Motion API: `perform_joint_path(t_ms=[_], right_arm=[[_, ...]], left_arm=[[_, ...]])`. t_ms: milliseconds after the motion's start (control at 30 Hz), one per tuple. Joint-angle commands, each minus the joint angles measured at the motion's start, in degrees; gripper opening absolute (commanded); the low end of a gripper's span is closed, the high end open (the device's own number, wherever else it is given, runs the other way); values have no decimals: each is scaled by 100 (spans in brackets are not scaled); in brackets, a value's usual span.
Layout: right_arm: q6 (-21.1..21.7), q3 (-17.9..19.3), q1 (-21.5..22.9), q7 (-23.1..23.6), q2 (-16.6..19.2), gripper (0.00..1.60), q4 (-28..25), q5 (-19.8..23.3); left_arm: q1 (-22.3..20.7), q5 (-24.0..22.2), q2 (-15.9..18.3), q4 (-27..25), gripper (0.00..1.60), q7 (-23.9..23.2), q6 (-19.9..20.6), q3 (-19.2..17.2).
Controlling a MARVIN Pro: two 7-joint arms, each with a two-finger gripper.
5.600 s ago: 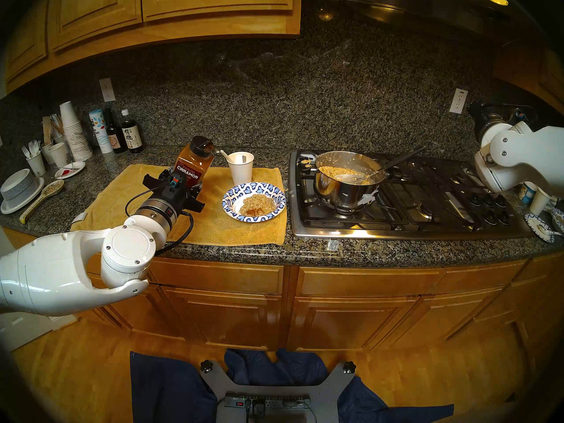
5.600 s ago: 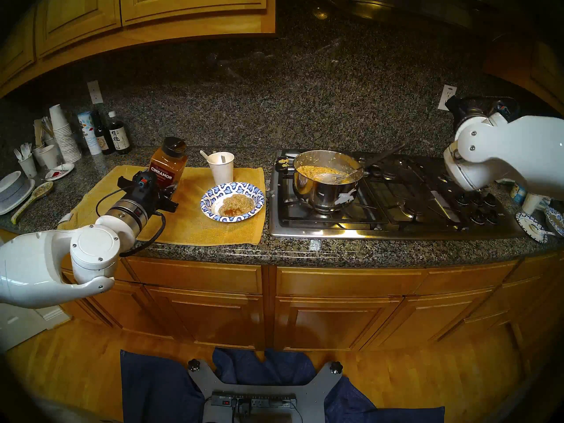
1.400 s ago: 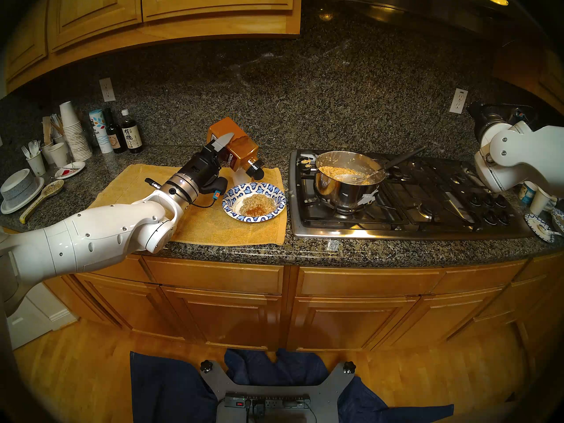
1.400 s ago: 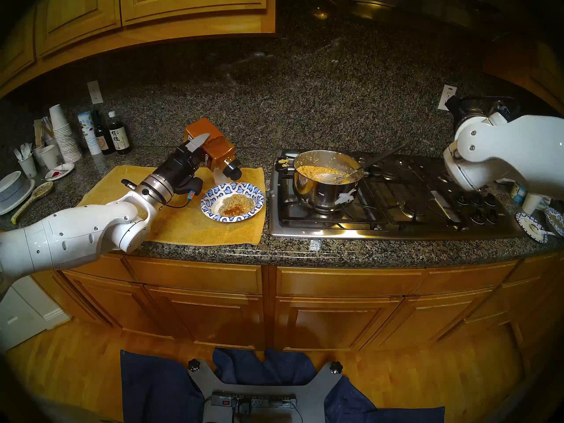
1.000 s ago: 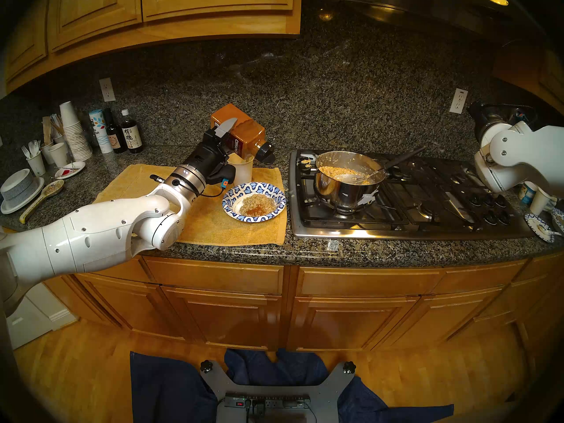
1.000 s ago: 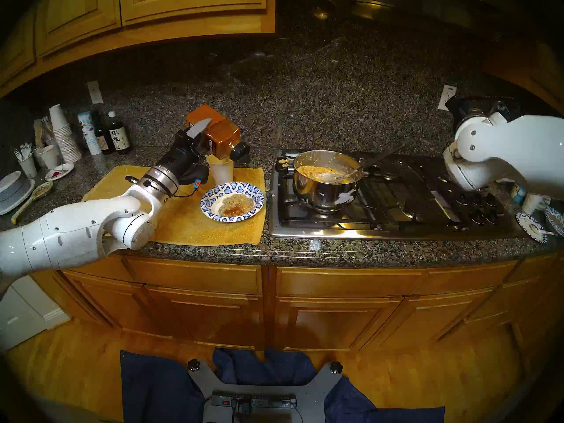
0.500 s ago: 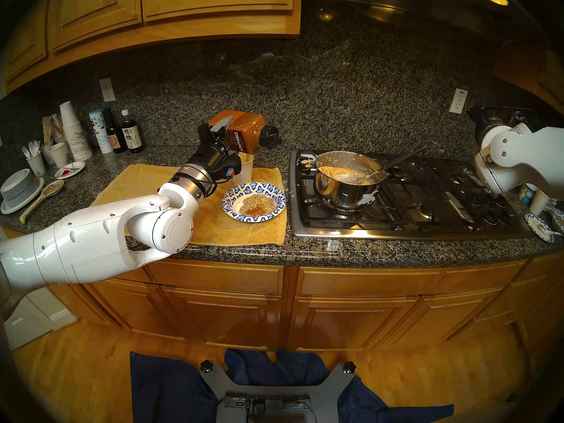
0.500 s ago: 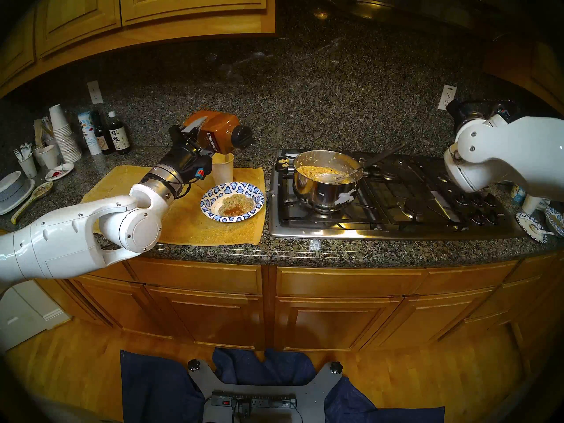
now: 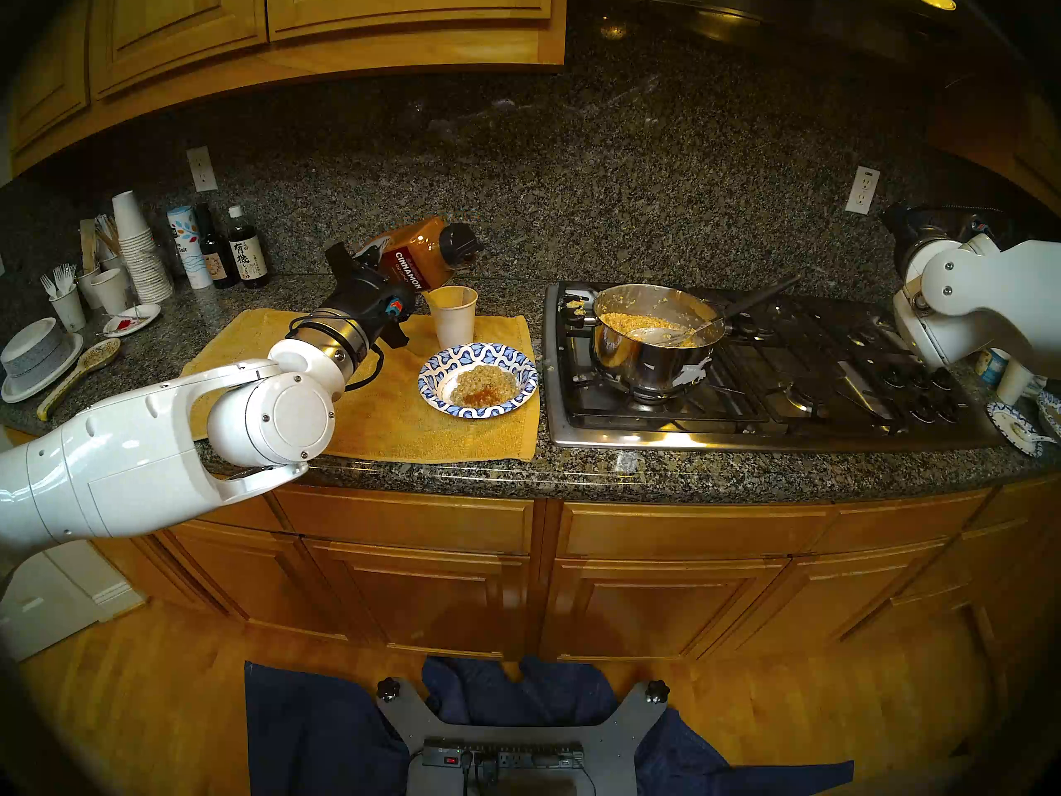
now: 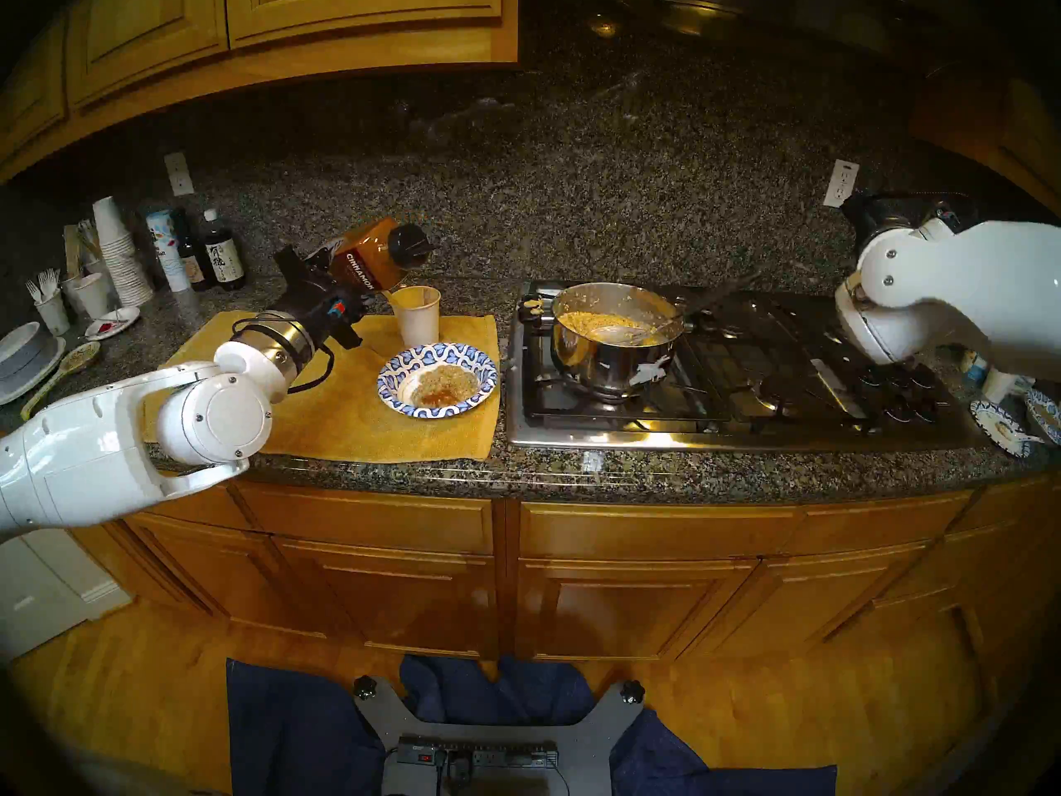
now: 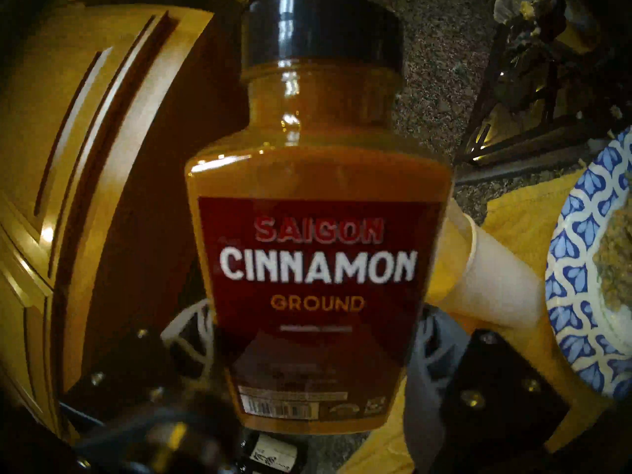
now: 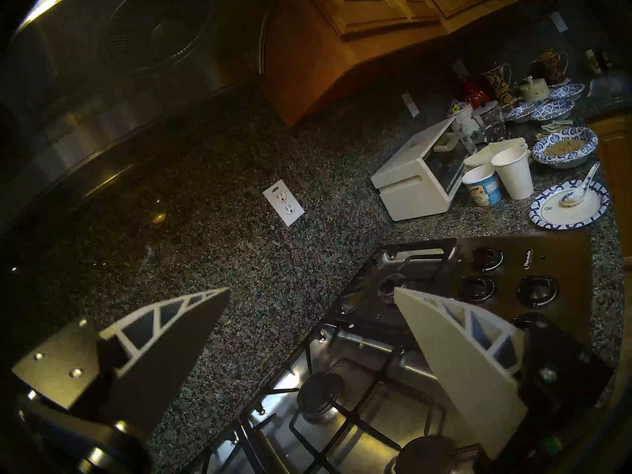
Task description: Scoop oatmeal into bowl and add cinnamon
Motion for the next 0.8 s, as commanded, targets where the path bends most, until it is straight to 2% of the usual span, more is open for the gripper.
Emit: perform_joint_path(t_ms=[0,433,767], right_arm=[[1,94,126,-26,-48,160,56,-26],[1,80,127,-16,-59,160,55,44],[1,75,128,-10,-68,160,55,94]], left_arm=[[-10,-765,398,-185,0,97,-117,-310],[207,-2679,928,-191,0,-38,-387,-328],[592,-4099,1174,85,0,-94,-632,-91]])
